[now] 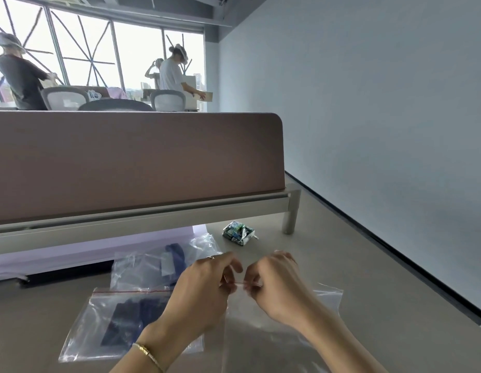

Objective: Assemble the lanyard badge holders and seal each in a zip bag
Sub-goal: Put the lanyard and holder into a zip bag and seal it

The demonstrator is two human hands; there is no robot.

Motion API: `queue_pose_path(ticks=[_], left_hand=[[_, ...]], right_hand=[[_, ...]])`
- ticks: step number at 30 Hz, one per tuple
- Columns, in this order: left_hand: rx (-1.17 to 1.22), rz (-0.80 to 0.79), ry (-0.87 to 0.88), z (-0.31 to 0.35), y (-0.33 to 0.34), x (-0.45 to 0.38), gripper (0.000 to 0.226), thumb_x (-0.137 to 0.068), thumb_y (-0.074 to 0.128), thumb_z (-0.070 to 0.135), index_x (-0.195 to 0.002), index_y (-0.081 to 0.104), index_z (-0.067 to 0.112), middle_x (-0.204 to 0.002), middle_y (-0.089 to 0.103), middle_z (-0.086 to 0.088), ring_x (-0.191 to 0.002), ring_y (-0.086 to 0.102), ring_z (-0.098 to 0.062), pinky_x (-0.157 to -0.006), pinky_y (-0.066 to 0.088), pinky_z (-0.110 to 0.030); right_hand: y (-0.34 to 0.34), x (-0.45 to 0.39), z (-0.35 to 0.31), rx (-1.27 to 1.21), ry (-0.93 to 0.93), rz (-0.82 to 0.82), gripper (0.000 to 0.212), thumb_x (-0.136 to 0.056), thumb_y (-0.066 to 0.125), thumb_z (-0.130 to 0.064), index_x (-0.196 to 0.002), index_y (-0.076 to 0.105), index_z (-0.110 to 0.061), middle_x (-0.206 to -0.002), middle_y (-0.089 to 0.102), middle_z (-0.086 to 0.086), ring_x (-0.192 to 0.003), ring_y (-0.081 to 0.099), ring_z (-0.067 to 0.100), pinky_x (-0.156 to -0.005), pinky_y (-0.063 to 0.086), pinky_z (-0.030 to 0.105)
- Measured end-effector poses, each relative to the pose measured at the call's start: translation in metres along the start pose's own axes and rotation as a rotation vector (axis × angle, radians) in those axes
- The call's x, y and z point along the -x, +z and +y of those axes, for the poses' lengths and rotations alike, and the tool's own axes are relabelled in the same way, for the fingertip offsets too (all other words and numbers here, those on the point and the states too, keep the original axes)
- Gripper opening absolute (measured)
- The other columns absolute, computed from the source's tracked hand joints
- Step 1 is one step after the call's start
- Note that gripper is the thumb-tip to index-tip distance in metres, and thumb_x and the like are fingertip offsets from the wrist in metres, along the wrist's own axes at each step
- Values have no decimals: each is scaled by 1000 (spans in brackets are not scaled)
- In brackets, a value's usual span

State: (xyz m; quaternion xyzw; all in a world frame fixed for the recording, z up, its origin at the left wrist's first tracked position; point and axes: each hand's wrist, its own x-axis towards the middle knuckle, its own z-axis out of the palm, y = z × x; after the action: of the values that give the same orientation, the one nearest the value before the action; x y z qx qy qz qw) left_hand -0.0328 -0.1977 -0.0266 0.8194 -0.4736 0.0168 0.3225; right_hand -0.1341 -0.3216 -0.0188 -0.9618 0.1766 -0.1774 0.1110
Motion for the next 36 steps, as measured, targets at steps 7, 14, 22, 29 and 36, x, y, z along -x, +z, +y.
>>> queue_pose_path(ticks=[7, 14, 22, 29, 36], left_hand=[[34, -3, 4, -1, -1, -2, 43, -77, 70, 2, -74, 47, 38, -69, 66, 18, -70, 62, 2, -66, 52, -25], [29, -15, 42, -2, 0, -3, 43, -76, 78, 8, -78, 46, 35, -72, 68, 16, -71, 64, -4, -67, 53, -33], [-11, -48, 33, -1, -6, -2, 40, -80, 75, 14, -70, 45, 39, -73, 64, 13, -74, 59, -7, -68, 52, -33], [-15, -91, 52, -2, -13, -2, 25, -80, 75, 18, -81, 58, 37, -74, 64, 21, -78, 60, -2, -71, 49, -19], [-92, -74, 82, -3, -15, -4, 11, -84, 72, 22, -80, 70, 32, -80, 64, 19, -77, 58, -3, -69, 45, -17]], right_hand=[[-6, 1, 0, -69, -17, 15, 12, -83, 68, -26, -90, 76, -32, -88, 76, -11, -90, 63, 16, -80, 34, 21], [-12, 2, -7, -13, -71, 10, 9, -83, 70, -26, -88, 75, -30, -87, 74, -3, -89, 60, 19, -74, 25, 19], [-19, 5, -8, 28, -62, -42, 12, -84, 66, -20, -88, 75, -27, -85, 66, -6, -92, 56, 19, -66, 27, 13], [-16, 3, -2, 40, -44, -42, 21, -73, 60, -9, -74, 67, -29, -78, 64, -6, -86, 55, 19, -71, 30, 22], [-3, -1, 1, 28, -43, -19, 9, -77, 70, -26, -82, 72, -33, -80, 68, -6, -87, 59, 22, -81, 48, 29]])
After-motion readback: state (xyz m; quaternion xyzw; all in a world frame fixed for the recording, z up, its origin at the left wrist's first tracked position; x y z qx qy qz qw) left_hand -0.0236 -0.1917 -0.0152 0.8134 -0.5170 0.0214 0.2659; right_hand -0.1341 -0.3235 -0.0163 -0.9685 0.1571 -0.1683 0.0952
